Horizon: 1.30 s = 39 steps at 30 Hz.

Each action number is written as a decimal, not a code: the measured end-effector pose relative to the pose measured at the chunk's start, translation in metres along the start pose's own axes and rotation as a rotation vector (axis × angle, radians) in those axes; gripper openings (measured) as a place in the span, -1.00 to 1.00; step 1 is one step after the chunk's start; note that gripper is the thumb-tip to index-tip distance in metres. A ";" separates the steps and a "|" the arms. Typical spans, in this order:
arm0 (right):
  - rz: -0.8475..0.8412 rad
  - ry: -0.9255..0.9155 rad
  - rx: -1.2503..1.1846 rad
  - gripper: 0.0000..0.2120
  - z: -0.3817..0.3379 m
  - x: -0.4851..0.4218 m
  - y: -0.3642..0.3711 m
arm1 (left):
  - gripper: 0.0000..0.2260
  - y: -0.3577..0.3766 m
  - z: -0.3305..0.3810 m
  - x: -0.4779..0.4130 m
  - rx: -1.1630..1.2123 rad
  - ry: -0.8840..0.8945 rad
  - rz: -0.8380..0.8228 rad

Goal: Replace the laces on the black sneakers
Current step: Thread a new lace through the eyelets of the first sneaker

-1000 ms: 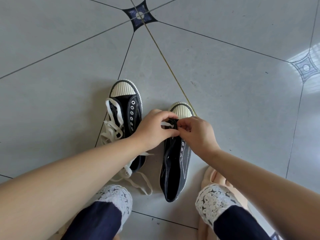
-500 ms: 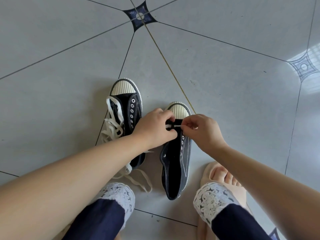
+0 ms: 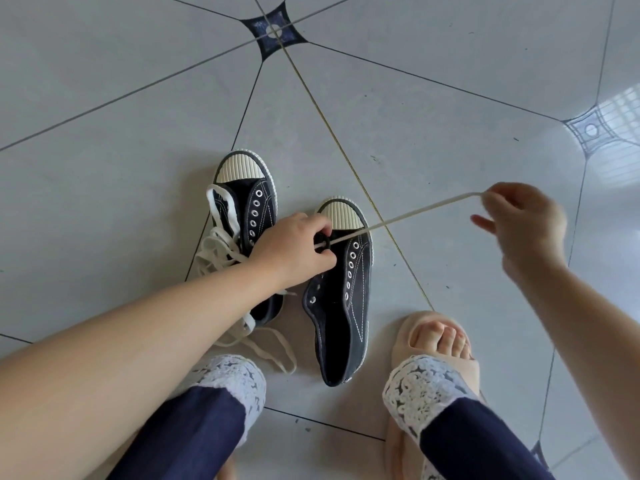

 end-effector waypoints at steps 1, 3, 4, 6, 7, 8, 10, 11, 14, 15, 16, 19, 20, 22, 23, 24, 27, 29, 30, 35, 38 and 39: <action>-0.020 -0.009 -0.006 -0.76 -0.002 -0.001 -0.004 | -0.75 0.000 0.001 0.000 -0.014 -0.002 0.004; -0.162 -0.063 0.043 -0.74 -0.004 0.009 0.001 | -0.73 0.000 0.004 0.000 -0.048 0.004 0.009; -0.253 -0.115 0.100 -0.73 -0.004 0.018 0.008 | -0.71 0.000 0.005 0.000 -0.061 0.014 0.015; -0.388 -0.245 0.203 -0.74 -0.006 0.040 0.025 | -0.66 -0.001 0.009 0.001 -0.066 0.053 0.054; -0.432 -0.304 0.216 -0.76 -0.007 0.050 0.035 | -0.63 -0.002 0.012 0.002 -0.048 0.076 0.088; -0.468 -0.363 0.225 -0.77 -0.008 0.059 0.043 | -0.61 -0.004 0.016 0.003 -0.005 0.096 0.119; -0.529 -0.449 0.260 -0.79 -0.010 0.073 0.057 | -0.57 -0.008 0.025 0.004 0.161 0.113 0.134; -0.552 -0.461 0.271 -0.83 -0.011 0.077 0.062 | -0.57 -0.009 0.030 0.004 0.262 0.104 0.112; -0.586 -0.412 0.223 -0.83 -0.015 0.085 0.069 | -0.69 -0.013 0.041 0.004 0.454 0.045 0.061; -0.600 -0.378 0.181 -0.81 -0.016 0.086 0.070 | -0.76 -0.016 0.041 0.003 0.480 0.019 0.078; -0.616 -0.328 0.129 -0.80 -0.017 0.086 0.071 | -0.83 -0.021 0.040 0.003 0.489 -0.004 0.099; -0.639 -0.159 0.047 -0.87 -0.013 0.080 0.070 | -0.91 -0.037 0.027 0.001 0.361 0.037 0.172; -0.631 -0.133 0.087 -0.90 -0.008 0.078 0.070 | -0.90 -0.044 0.020 -0.001 0.328 0.046 0.224; -0.613 -0.125 0.260 -0.92 0.002 0.078 0.070 | -0.90 -0.060 0.005 -0.005 0.335 -0.013 0.378; -0.609 -0.128 0.346 -0.89 0.007 0.081 0.071 | -0.91 -0.065 -0.001 -0.007 0.352 -0.055 0.440; -0.611 -0.125 0.409 -0.84 0.011 0.086 0.073 | -0.92 -0.068 -0.005 -0.008 0.353 -0.080 0.462; -0.640 -0.085 0.503 -0.62 0.019 0.101 0.080 | -0.92 -0.053 0.003 -0.003 0.224 -0.002 0.330; -0.624 -0.066 0.527 -0.59 0.020 0.106 0.084 | -0.93 -0.035 0.010 0.001 0.214 0.024 0.249; -0.608 -0.065 0.535 -0.61 0.019 0.106 0.085 | -0.94 -0.027 0.012 0.002 0.227 0.010 0.223; -0.535 -0.122 0.540 -0.72 0.020 0.101 0.082 | -0.90 -0.006 0.021 -0.002 0.262 -0.042 0.169; -0.529 -0.021 0.420 -0.69 0.029 0.098 0.074 | -0.89 0.006 0.026 0.000 0.243 -0.035 0.115; -0.527 0.034 0.372 -0.68 0.031 0.098 0.072 | -0.89 0.009 0.027 0.000 0.227 -0.031 0.111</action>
Point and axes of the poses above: each hand's wrist, its own x-axis away from the middle knuckle, its own y-axis out of the palm, z = x × y, the point moved 3 cm from there along -x, towards the middle knuckle, and after that the axes turned 14 degrees about z, right-handed, at the moved point
